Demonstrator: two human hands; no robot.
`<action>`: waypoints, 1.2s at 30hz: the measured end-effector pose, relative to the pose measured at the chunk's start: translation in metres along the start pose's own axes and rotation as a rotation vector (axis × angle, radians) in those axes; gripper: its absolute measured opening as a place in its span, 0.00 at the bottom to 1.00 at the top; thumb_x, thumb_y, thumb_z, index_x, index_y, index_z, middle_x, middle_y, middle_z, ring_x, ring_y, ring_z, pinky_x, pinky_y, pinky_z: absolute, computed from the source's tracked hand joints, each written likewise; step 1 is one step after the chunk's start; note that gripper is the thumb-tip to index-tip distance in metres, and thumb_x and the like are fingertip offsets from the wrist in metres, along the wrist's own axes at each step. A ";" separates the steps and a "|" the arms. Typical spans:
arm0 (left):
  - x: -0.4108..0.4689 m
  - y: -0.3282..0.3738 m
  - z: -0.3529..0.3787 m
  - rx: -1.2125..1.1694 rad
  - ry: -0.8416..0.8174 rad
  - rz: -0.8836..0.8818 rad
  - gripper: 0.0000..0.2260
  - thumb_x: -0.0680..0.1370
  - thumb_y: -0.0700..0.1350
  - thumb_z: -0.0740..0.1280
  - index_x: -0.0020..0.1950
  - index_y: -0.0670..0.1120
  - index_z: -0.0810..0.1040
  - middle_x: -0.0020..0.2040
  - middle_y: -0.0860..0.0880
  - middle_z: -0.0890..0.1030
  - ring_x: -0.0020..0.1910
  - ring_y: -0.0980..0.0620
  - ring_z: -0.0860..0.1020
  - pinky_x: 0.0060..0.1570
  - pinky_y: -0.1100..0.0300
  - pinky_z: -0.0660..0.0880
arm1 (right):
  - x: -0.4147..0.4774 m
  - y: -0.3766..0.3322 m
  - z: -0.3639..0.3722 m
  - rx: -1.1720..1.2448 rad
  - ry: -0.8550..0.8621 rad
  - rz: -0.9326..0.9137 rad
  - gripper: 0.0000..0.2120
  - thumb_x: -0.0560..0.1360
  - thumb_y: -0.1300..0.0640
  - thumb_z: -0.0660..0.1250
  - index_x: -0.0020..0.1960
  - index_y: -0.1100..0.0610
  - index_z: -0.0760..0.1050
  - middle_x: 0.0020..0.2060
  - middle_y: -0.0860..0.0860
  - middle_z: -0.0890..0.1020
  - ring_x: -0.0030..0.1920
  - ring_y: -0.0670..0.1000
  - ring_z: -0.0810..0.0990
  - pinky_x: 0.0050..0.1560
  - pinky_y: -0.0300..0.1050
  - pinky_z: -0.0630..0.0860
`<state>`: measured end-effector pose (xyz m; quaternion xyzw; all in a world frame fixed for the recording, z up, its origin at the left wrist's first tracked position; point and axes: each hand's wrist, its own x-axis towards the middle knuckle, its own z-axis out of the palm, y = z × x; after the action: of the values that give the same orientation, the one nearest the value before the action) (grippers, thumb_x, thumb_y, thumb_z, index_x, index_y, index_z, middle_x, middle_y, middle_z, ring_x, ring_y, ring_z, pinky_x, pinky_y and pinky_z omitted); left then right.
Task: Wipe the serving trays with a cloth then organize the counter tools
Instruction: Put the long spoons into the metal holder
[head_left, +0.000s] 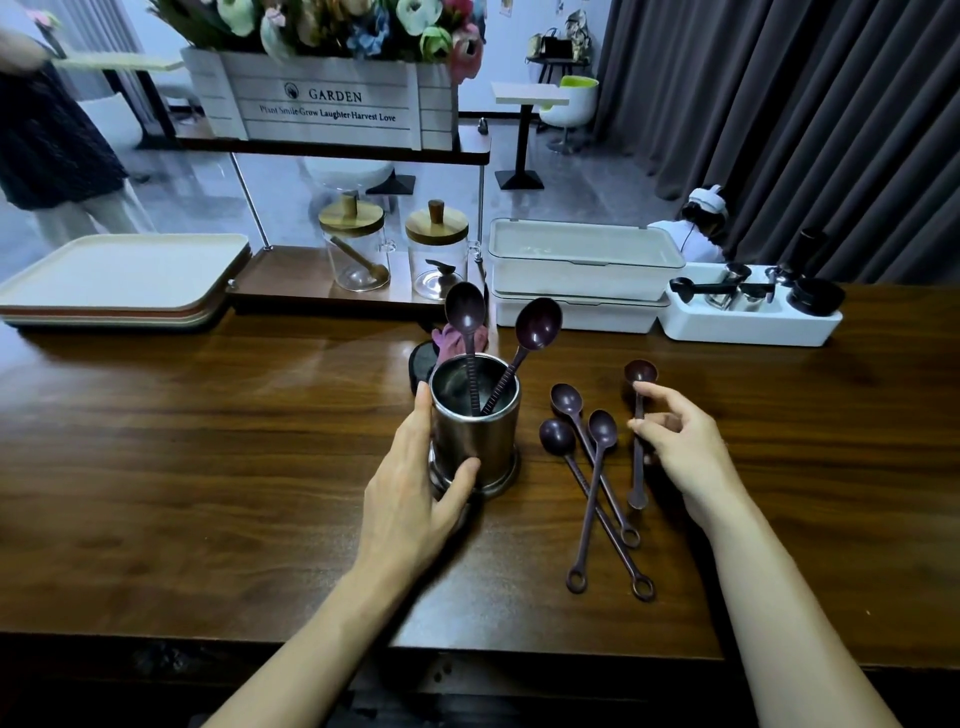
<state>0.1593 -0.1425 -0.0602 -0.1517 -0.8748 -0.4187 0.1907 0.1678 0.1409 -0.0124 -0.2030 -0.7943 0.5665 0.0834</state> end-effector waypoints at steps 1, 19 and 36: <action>0.000 0.000 0.000 0.002 -0.002 0.007 0.42 0.76 0.62 0.65 0.80 0.69 0.39 0.73 0.52 0.74 0.65 0.54 0.78 0.56 0.55 0.77 | -0.002 -0.003 0.000 0.026 -0.004 -0.008 0.19 0.81 0.63 0.65 0.68 0.46 0.75 0.47 0.51 0.83 0.48 0.47 0.81 0.42 0.39 0.75; -0.001 -0.003 -0.001 0.011 -0.010 0.064 0.37 0.80 0.61 0.64 0.80 0.68 0.41 0.74 0.51 0.74 0.67 0.53 0.77 0.61 0.59 0.75 | -0.051 -0.078 0.042 0.107 -0.028 -0.332 0.22 0.81 0.56 0.65 0.74 0.45 0.72 0.55 0.46 0.84 0.49 0.51 0.85 0.51 0.54 0.83; -0.001 -0.007 0.000 -0.001 -0.006 0.098 0.36 0.81 0.59 0.61 0.82 0.65 0.42 0.73 0.52 0.73 0.67 0.53 0.77 0.58 0.60 0.74 | -0.061 -0.071 0.065 -0.384 -0.262 -0.426 0.24 0.81 0.45 0.64 0.77 0.39 0.66 0.73 0.34 0.68 0.67 0.28 0.61 0.67 0.29 0.61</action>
<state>0.1570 -0.1465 -0.0655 -0.1956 -0.8668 -0.4086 0.2083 0.1833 0.0390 0.0376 0.0305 -0.9153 0.3974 0.0573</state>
